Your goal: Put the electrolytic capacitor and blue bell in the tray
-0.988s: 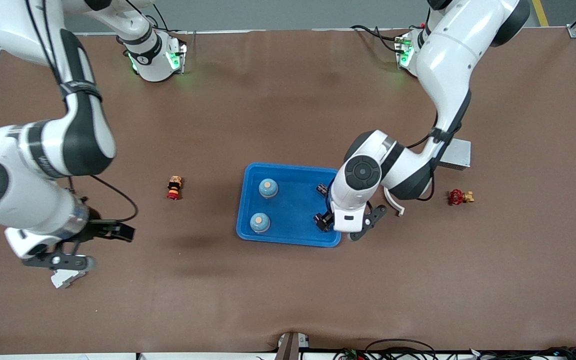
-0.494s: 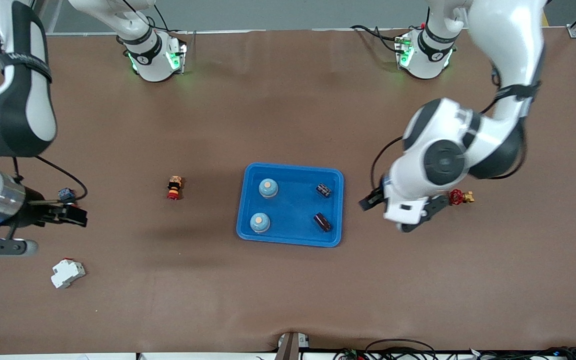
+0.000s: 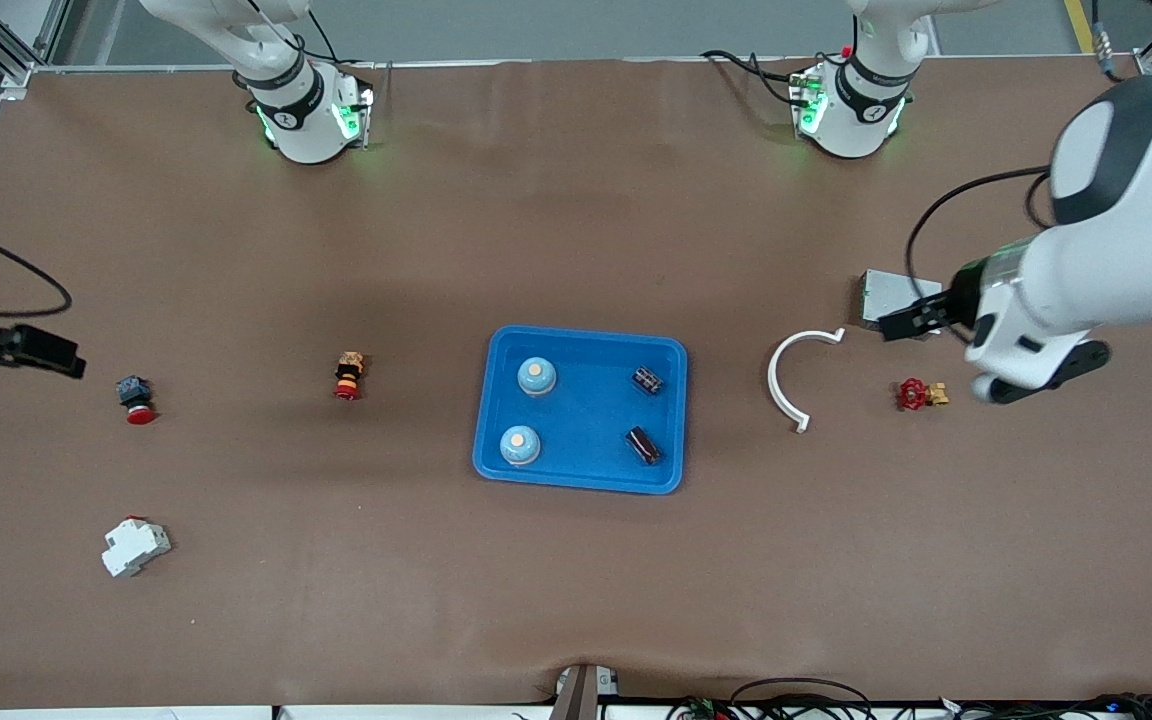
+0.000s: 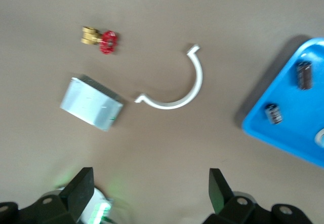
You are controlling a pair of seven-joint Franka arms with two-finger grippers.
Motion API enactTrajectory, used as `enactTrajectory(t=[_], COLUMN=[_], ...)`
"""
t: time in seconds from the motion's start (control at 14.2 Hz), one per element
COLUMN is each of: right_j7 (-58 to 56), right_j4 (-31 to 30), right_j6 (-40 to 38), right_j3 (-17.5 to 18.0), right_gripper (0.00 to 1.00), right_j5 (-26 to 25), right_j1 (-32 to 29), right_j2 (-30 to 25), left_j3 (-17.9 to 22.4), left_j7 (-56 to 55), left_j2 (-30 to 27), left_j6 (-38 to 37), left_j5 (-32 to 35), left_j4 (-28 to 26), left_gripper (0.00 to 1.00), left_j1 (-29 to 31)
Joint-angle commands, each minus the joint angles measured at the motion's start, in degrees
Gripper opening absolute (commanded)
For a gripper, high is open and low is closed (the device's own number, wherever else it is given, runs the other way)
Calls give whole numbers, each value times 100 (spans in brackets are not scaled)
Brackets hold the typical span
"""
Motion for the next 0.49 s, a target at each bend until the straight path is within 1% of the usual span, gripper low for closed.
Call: enactTrajectory(t=[0.0, 0.07, 0.28, 0.42], right_j7=[-62, -61, 0, 0], right_j4=[-870, -967, -977, -977], right_j6=[127, 215, 224, 233], right_j3=[-4, -4, -4, -13], right_gripper=[100, 100, 100, 100], right_j5=[32, 145, 173, 173], right_j1=[-131, -167, -150, -150], right_j2=[-877, -1001, -1090, -1073], left_j3=[-14, -13, -5, -5], left_j7=[1144, 1462, 2296, 2991], left_j2=[-972, -1157, -1561, -2009], left_j6=[72, 81, 159, 544], left_j5=[-143, -143, -108, -108], left_j4=[-1067, -1252, -1727, -2314], left_gripper=[100, 100, 100, 100], left_j1=[634, 827, 1363, 1741])
